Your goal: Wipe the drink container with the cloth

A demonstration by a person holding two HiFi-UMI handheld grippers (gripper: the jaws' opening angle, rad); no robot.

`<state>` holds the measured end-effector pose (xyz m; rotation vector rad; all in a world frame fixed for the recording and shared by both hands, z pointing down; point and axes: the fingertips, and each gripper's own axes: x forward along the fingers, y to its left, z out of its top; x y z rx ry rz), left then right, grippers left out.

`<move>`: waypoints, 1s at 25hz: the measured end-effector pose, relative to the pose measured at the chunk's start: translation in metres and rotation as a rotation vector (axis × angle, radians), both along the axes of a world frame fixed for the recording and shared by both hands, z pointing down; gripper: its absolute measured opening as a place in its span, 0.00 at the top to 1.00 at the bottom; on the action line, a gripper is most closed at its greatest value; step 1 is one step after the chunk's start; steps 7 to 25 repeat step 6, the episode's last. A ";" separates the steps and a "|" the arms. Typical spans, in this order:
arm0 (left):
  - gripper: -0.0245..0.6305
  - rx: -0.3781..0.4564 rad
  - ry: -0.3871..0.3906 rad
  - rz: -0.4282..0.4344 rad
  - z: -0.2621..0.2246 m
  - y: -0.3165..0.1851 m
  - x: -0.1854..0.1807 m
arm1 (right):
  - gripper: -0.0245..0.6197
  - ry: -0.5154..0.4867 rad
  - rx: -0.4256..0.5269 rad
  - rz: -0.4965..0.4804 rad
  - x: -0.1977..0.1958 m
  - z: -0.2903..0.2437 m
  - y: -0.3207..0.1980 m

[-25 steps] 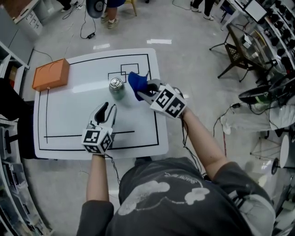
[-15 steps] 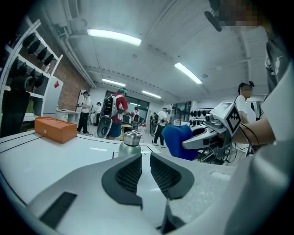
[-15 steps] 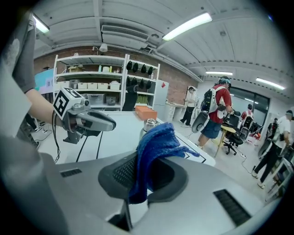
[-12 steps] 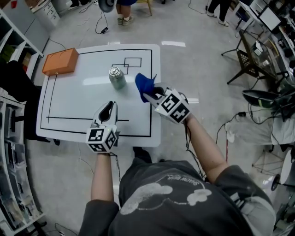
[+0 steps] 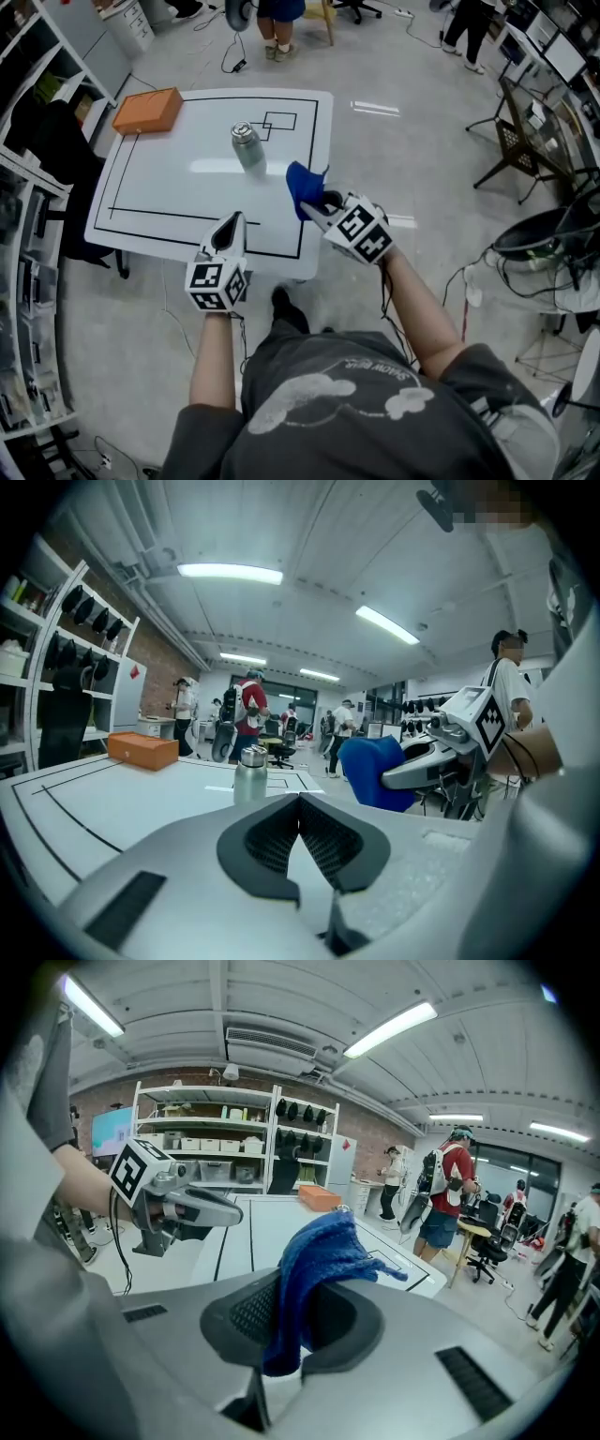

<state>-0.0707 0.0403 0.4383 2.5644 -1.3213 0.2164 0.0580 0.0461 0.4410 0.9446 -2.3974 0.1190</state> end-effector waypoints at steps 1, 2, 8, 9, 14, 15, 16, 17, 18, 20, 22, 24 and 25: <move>0.96 -0.003 0.001 -0.005 0.000 0.008 0.001 | 0.90 -0.002 -0.002 -0.002 0.001 0.000 0.009; 0.96 -0.007 0.005 -0.009 0.001 0.016 0.002 | 0.90 -0.001 -0.003 -0.004 0.001 0.001 0.019; 0.96 -0.024 0.011 -0.023 0.004 0.049 0.008 | 0.90 0.001 -0.009 -0.009 0.004 0.003 0.056; 0.96 -0.024 0.011 -0.023 0.004 0.049 0.008 | 0.90 0.001 -0.009 -0.009 0.004 0.003 0.056; 0.96 -0.024 0.011 -0.023 0.004 0.049 0.008 | 0.90 0.001 -0.009 -0.009 0.004 0.003 0.056; 0.96 -0.024 0.011 -0.023 0.004 0.049 0.008 | 0.90 0.001 -0.009 -0.009 0.004 0.003 0.056; 0.96 -0.024 0.011 -0.023 0.004 0.049 0.008 | 0.90 0.001 -0.009 -0.009 0.004 0.003 0.056; 0.96 -0.024 0.011 -0.023 0.004 0.049 0.008 | 0.90 0.001 -0.009 -0.009 0.004 0.003 0.056; 0.96 -0.024 0.011 -0.023 0.004 0.049 0.008 | 0.90 0.001 -0.009 -0.009 0.004 0.003 0.056; 0.96 -0.024 0.011 -0.023 0.004 0.049 0.008 | 0.90 0.001 -0.009 -0.009 0.004 0.003 0.056; 0.96 -0.024 0.011 -0.023 0.004 0.049 0.008 | 0.90 0.001 -0.009 -0.009 0.004 0.003 0.056; 0.96 -0.024 0.011 -0.023 0.004 0.049 0.008 | 0.90 0.001 -0.009 -0.009 0.004 0.003 0.056; 0.96 -0.024 0.011 -0.023 0.004 0.049 0.008 | 0.90 0.001 -0.009 -0.009 0.004 0.003 0.056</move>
